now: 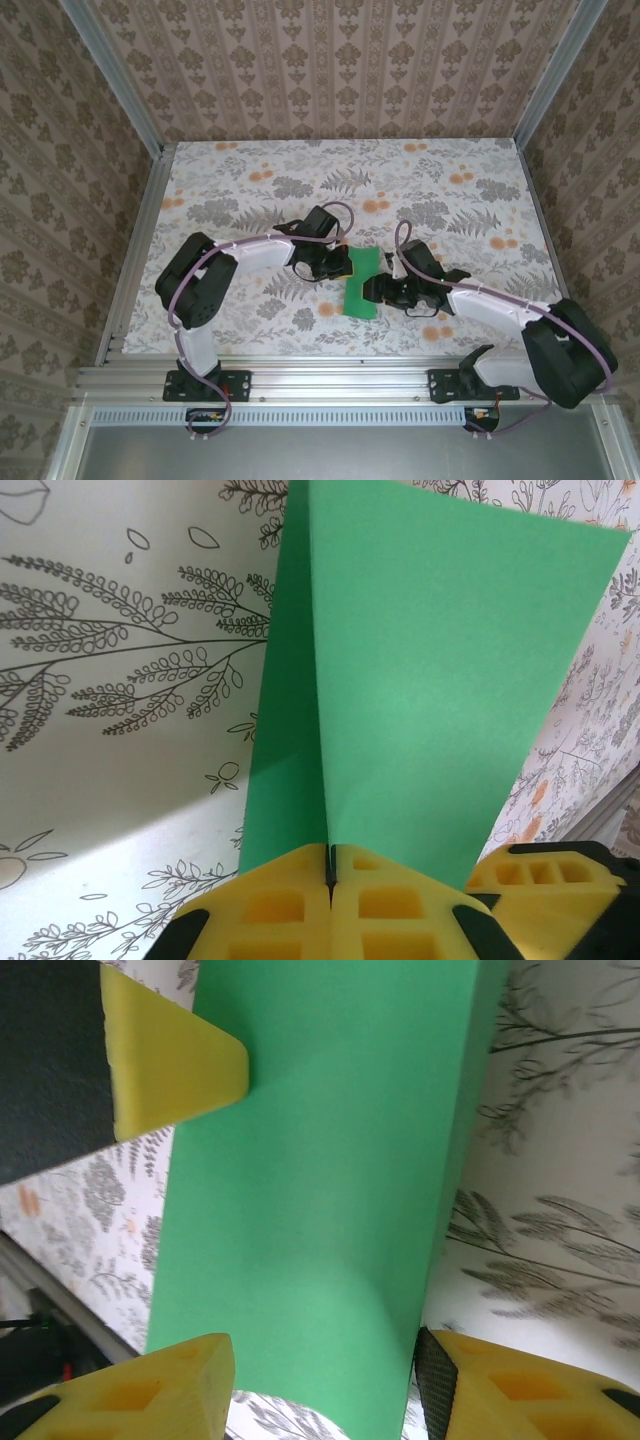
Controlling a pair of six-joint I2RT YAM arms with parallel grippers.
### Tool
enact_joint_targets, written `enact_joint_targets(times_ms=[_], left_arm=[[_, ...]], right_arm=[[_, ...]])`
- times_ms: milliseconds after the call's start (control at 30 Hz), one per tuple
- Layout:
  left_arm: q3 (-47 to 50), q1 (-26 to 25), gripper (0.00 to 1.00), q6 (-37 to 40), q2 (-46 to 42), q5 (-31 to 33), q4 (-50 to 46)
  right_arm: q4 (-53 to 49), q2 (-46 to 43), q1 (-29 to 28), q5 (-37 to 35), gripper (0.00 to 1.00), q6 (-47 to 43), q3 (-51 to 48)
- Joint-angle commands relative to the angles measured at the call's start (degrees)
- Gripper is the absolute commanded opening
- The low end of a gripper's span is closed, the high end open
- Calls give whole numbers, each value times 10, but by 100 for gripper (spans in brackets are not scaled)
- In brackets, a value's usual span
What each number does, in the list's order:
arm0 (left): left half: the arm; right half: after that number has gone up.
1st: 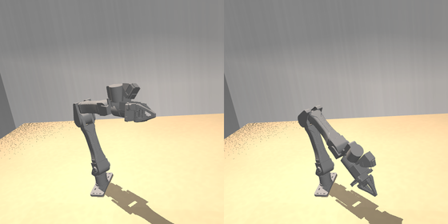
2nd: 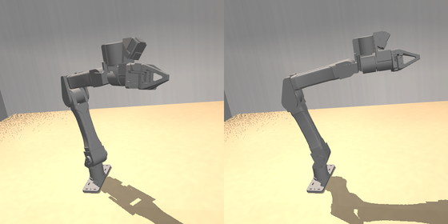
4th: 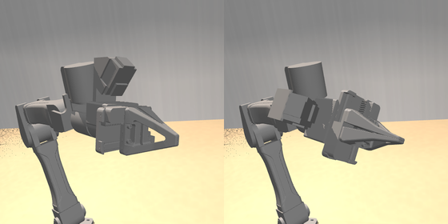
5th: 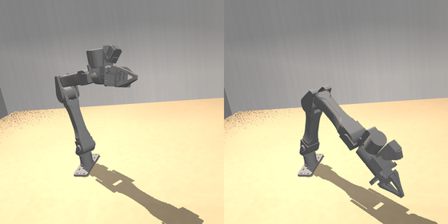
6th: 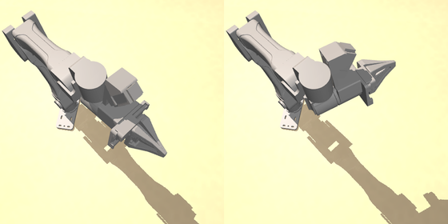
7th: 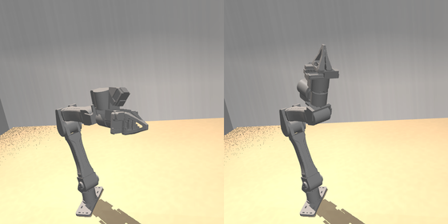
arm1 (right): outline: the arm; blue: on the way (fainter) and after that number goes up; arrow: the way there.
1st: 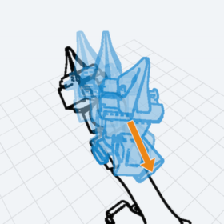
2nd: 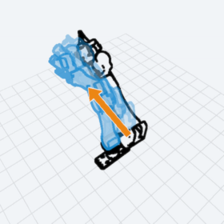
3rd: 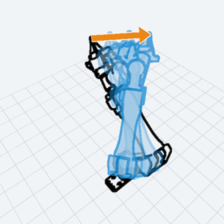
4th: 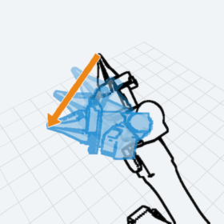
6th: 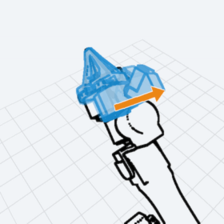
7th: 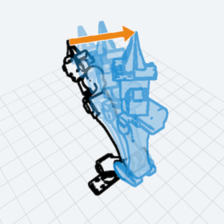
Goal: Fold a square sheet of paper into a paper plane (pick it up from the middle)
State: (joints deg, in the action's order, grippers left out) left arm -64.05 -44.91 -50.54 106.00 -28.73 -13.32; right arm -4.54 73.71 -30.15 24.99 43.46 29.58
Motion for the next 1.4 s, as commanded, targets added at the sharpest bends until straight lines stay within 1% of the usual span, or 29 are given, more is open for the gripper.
enact_joint_targets(times_ms=[0, 33, 133, 200, 300, 367, 467, 567, 700, 767, 867, 967, 1033, 1067, 1167, 1367], left_arm=[[-13, 0, 0, 14, -15, -8, -6], [-15, 0, 0, 16, -16, -7, -9], [-17, 0, 0, 18, -20, -1, -17], [-16, 1, 0, 21, -23, 6, -27], [-11, 1, 0, 21, -31, 22, -38], [-5, 2, 0, 18, -39, 32, -41], [3, 3, 0, 10, -46, 44, -42], [-2, 5, 0, 7, -37, 38, -38], [-22, 3, 0, 4, -19, 19, -33], [-31, 2, 0, 4, -11, 11, -30], [-43, -2, 0, 4, 1, -1, -28], [-49, -4, 0, 3, 8, -4, -29], [-49, -4, 0, 3, 9, -4, -30], [-49, -4, 0, 3, 9, -3, -31], [-49, -5, 0, 4, 9, -3, -34], [-51, -7, 0, 5, 12, -4, -36]], right_arm=[[84, 24, 3, 50, 53, 45, -16], [94, 26, 3, 50, 53, 52, -20], [80, 13, 3, 34, 53, 56, -21], [94, 13, 4, 32, 53, 64, -24], [55, 37, 3, 22, 53, 38, 3], [11, 38, 5, -2, 53, 19, 20], [-64, 7, 6, -61, 55, -18, 41], [-122, -49, 6, -112, 55, -59, 45], [-167, -132, -10, -140, 56, -125, 41], [-182, -159, -36, -158, 57, -143, 40], [-183, -175, -103, -203, 60, -155, 41], [-182, -142, -199, -291, 61, -169, 66], [-194, -107, -246, -362, 62, -170, 92], [-197, -87, -265, -387, 62, -174, 104], [-202, -40, -302, -449, 63, -181, 129], [-196, 28, -328, -470, 65, -197, 168]])
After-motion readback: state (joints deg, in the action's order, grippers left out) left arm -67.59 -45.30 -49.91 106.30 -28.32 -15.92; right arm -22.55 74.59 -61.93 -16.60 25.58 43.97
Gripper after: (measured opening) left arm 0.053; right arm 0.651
